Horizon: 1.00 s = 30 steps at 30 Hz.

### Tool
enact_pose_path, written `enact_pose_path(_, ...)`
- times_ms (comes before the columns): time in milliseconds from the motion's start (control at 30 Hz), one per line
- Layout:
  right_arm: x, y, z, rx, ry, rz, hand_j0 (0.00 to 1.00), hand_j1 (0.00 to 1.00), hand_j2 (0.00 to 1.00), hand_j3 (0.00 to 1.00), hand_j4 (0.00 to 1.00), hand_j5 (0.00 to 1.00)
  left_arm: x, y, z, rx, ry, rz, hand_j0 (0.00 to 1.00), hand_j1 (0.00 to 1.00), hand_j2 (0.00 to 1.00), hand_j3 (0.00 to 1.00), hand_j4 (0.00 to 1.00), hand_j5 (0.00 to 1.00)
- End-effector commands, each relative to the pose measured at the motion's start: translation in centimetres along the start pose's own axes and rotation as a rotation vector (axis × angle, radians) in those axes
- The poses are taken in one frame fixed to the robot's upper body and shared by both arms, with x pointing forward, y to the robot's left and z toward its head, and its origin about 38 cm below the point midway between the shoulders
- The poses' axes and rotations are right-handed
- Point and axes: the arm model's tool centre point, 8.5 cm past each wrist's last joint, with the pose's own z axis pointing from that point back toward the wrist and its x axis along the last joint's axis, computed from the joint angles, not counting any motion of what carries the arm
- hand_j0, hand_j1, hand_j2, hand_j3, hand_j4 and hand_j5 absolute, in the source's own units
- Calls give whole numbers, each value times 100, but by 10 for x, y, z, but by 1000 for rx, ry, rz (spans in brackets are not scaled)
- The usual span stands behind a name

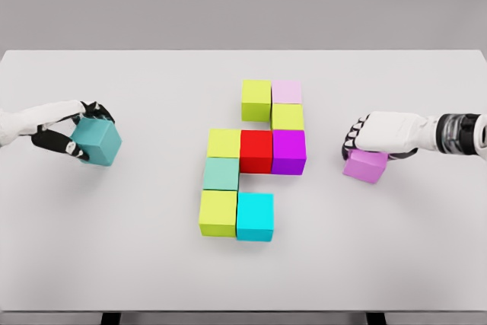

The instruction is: Assemble the squares on the desktop into the number 2

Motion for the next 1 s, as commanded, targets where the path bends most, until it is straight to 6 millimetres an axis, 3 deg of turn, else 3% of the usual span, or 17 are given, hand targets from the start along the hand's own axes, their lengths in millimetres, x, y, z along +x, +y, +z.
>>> enact_pose_path(0, 2, -3, 2, -19, -15, -22, 48, 48, 48, 48, 48, 48, 14, -10, -25, -11, 3, 70, 38, 38, 38, 38, 38, 38)
enact_pose_path(100, 11, -11, 8, -43, -45, -7, 48, 48, 48, 48, 48, 48, 36, 13, -46, 84, -1, 104, 38, 38, 38, 38, 38, 38)
enact_pose_path(167, 13, -15, 16, -73, -71, -43, 48, 48, 48, 48, 48, 48, 37, 16, -64, 141, -2, 142, 39, 39, 39, 39, 39, 39)
enact_pose_path(267, 31, -25, 19, -94, -119, -8, 48, 48, 48, 48, 48, 48, 43, 15, -84, 213, -16, 184, 38, 38, 38, 38, 38, 38)
enact_pose_path(467, 66, -18, 0, -65, -239, -2, 49, 49, 49, 49, 49, 49, 62, 18, -141, 283, -28, 287, 39, 39, 39, 39, 39, 39)
enact_pose_path(567, 83, -17, -12, -62, -295, 4, 49, 49, 49, 49, 49, 49, 78, 12, -155, 275, -57, 306, 39, 39, 39, 39, 39, 39)
enact_pose_path(700, 89, -19, -18, -68, -315, 3, 50, 50, 50, 50, 50, 50, 100, 9, -170, 267, -96, 328, 39, 39, 39, 39, 39, 39)
enact_pose_path(733, 89, -19, -19, -68, -316, 1, 54, 54, 54, 54, 54, 54, 103, 7, -173, 263, -100, 334, 39, 39, 39, 39, 39, 39)
enact_pose_path(800, 88, -19, -19, -68, -312, 3, 73, 73, 73, 73, 73, 73, 106, 4, -179, 257, -107, 349, 40, 40, 40, 40, 40, 40)
enact_pose_path(867, 85, -20, -18, -73, -306, 1, 100, 100, 100, 100, 100, 100, 111, 2, -182, 252, -114, 355, 40, 40, 40, 40, 40, 40)
enact_pose_path(967, 84, -24, -16, -88, -312, -10, 100, 100, 100, 100, 100, 100, 115, -1, -186, 245, -116, 364, 39, 39, 39, 39, 39, 39)
